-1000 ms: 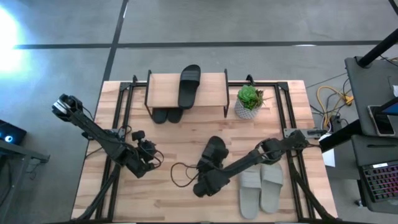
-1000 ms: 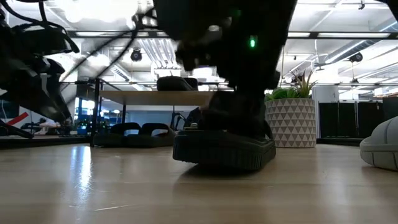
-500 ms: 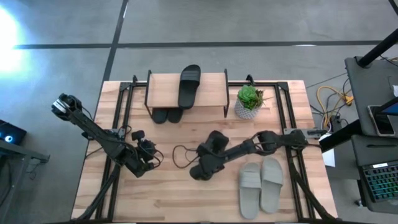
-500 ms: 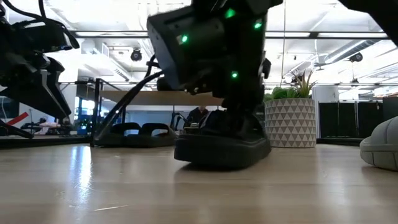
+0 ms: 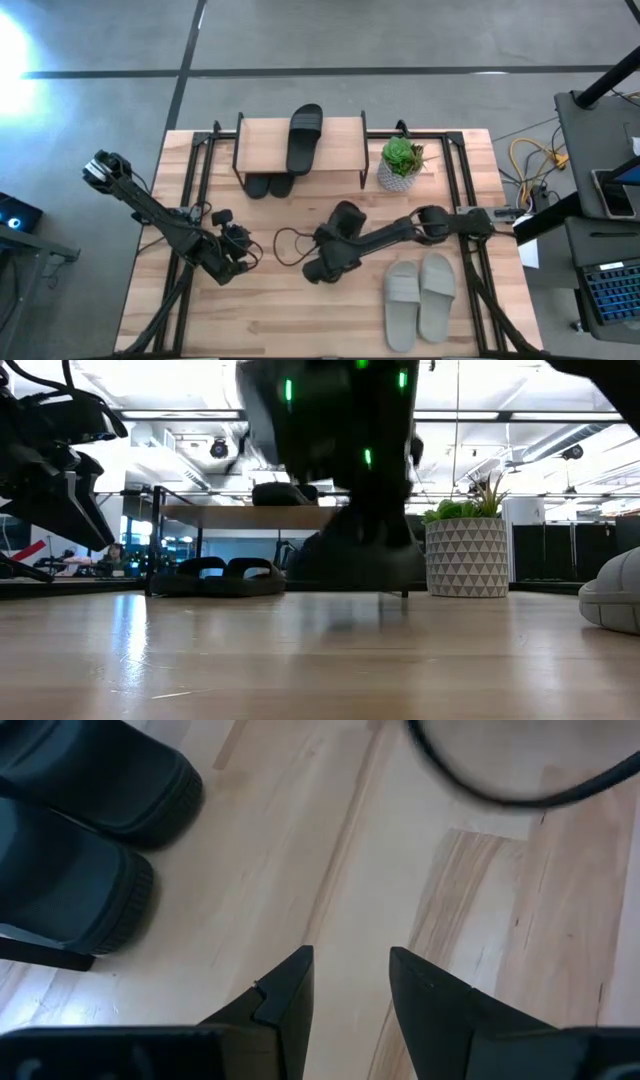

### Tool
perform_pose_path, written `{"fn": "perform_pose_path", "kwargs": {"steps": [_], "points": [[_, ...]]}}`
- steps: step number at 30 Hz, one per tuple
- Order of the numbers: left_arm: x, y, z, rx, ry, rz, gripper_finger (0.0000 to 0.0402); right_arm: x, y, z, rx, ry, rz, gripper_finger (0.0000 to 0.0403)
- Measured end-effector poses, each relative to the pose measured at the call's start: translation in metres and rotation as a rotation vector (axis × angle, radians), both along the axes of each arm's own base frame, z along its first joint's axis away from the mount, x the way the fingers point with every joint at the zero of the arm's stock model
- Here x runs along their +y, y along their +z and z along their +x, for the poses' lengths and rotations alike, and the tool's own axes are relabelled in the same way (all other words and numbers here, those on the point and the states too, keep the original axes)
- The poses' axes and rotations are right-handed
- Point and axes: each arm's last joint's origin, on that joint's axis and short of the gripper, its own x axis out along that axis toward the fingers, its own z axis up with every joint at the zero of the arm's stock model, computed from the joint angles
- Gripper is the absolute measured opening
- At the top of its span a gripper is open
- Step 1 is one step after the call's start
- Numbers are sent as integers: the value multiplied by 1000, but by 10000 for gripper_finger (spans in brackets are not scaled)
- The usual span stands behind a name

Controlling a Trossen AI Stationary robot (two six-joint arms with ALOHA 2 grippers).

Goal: Pick and place slides into the shelf
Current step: Put the black slide on the shelf

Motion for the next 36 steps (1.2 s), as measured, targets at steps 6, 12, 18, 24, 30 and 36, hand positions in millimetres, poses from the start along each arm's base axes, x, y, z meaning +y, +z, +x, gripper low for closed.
{"fn": "perform_pose_path", "kwargs": {"steps": [6, 12, 18, 24, 30, 36], "points": [[-1, 1, 1, -14, -1, -11, 118, -5, 67, -8, -116, 93, -47, 10], [-3, 2, 4, -48, 0, -38, 118, -34, 124, -23, -60, 202, -118, 10], [-4, 3, 6, -65, 1, -50, 118, -83, 155, -28, -3, 208, -253, 11], [-4, 4, 6, -68, 3, -49, 118, -142, 164, -17, 7, 233, -153, 12], [-5, 6, 7, -76, 6, -57, 118, -196, 165, -6, -10, 300, -120, 12], [-5, 6, 7, -77, 7, -58, 118, -239, 163, -18, -5, 206, -94, 13]]}}
